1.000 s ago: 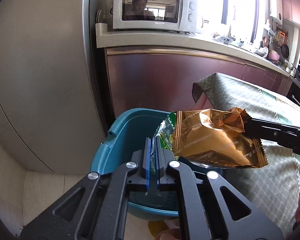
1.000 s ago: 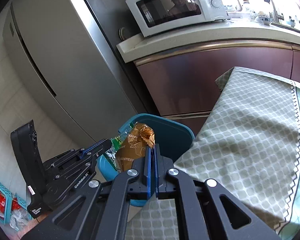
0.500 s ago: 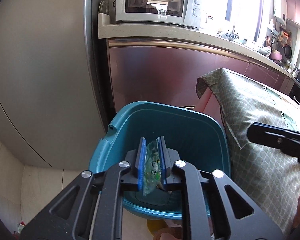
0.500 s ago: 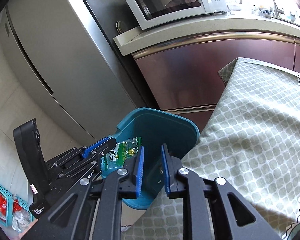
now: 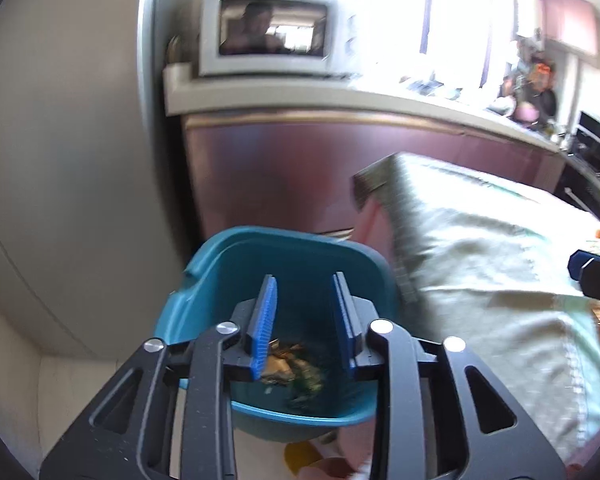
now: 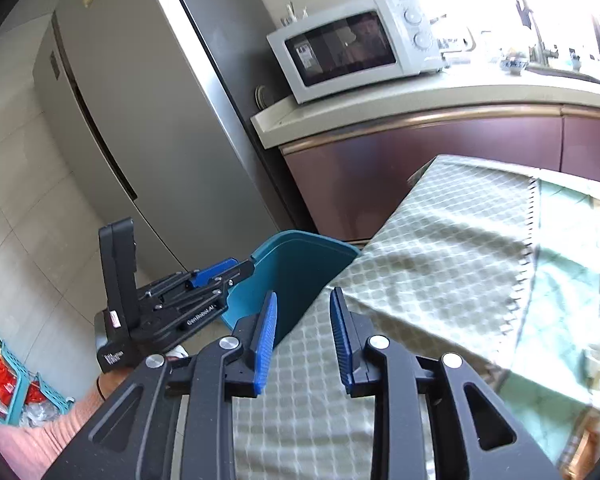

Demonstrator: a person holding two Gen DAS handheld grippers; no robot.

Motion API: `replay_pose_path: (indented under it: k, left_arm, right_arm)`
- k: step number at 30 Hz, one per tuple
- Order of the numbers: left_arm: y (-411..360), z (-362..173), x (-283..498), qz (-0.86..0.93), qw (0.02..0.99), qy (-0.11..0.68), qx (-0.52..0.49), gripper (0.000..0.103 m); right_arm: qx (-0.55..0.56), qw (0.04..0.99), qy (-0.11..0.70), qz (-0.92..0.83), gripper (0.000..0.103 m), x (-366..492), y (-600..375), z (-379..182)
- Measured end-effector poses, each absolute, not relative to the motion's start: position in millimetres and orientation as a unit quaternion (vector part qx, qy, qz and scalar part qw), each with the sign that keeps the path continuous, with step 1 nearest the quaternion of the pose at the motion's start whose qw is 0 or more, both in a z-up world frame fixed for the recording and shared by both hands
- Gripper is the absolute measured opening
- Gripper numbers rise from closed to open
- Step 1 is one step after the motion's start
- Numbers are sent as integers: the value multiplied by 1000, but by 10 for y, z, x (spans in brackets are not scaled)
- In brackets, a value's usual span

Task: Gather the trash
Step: 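Reach the left tool to the gold foil bag and grasp its corner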

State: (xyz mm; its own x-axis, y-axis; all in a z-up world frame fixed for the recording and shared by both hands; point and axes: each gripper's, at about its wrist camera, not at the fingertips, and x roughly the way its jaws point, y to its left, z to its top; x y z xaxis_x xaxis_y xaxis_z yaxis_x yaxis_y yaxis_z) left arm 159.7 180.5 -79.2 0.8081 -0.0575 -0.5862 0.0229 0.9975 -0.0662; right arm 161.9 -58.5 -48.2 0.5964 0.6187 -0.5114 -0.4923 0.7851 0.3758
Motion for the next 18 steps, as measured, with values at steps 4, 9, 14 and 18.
replay_pose_path:
  k: [4,9,14,18]
  left_arm:
    - [1416,-581,1358,-78,957,281,-13,38]
    - [835,-466,1069,-175,947,271,0,43]
    - [237,-517,840,-261,922,286,12,45]
    - [-142,-629,734,-304,903,303,25,47]
  right_arm:
    - [99,907,295,283,31,1344,-964,-394]
    - [117,929,273,221,36,1017,-1617,-338]
    - [134,951,253,119,40,670,-2405,-292]
    - [147,960,237,37,44,454,-3014,-290]
